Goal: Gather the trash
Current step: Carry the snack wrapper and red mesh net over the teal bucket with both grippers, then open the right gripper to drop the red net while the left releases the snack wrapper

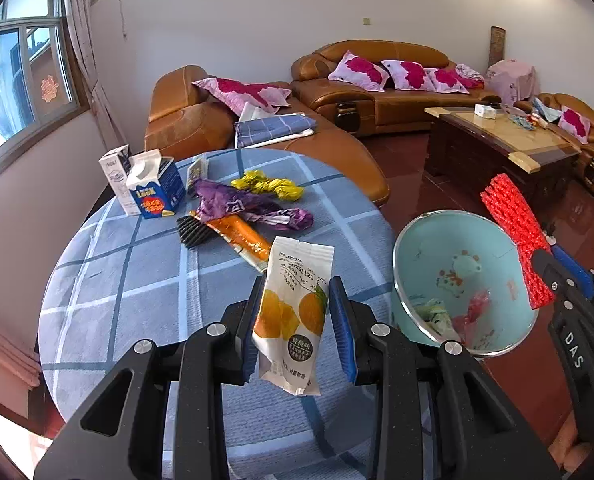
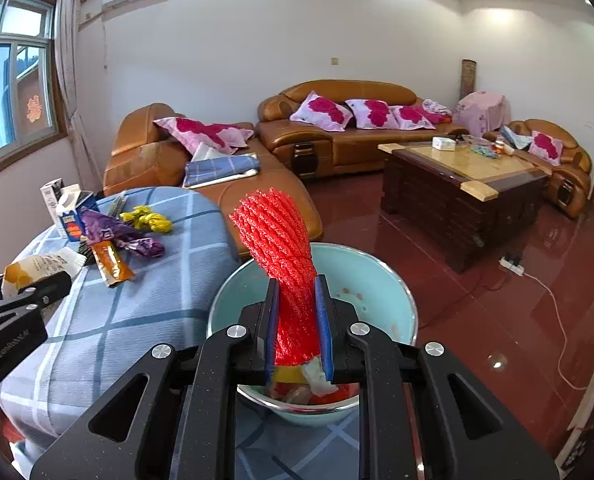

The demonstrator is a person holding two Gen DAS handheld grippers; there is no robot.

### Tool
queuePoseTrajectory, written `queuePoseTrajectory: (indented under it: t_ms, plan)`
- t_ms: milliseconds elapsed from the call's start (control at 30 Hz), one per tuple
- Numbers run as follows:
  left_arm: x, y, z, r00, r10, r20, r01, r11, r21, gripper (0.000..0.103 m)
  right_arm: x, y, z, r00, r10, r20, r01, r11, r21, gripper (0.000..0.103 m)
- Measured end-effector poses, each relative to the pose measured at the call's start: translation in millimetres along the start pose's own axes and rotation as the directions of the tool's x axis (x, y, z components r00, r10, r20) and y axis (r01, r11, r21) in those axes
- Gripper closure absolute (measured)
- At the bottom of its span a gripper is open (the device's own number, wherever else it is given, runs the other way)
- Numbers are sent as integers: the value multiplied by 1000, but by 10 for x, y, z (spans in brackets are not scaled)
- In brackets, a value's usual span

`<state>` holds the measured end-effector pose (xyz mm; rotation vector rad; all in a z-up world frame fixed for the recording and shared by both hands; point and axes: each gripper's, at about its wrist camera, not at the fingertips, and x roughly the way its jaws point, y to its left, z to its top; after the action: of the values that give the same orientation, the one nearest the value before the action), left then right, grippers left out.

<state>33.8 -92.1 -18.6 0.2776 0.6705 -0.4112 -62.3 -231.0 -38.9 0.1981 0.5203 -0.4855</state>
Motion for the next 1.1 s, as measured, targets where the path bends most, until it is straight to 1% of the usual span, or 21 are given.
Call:
queuePoseTrajectory:
  t_ms: [567, 900, 1100]
  plan:
    - [100, -400, 173, 999, -44, -4, 44, 998, 49, 71, 148, -364, 29, 996, -87, -5, 87, 994, 64, 85]
    - [199, -739, 291, 996, -94, 6, 93, 992, 83, 71, 354, -573, -14, 991, -123, -48, 128, 985, 112, 85]
    - [316, -892, 295, 993, -119, -19, 121, 988, 94, 71, 486, -580, -78, 987, -138, -85, 147, 983, 106, 85]
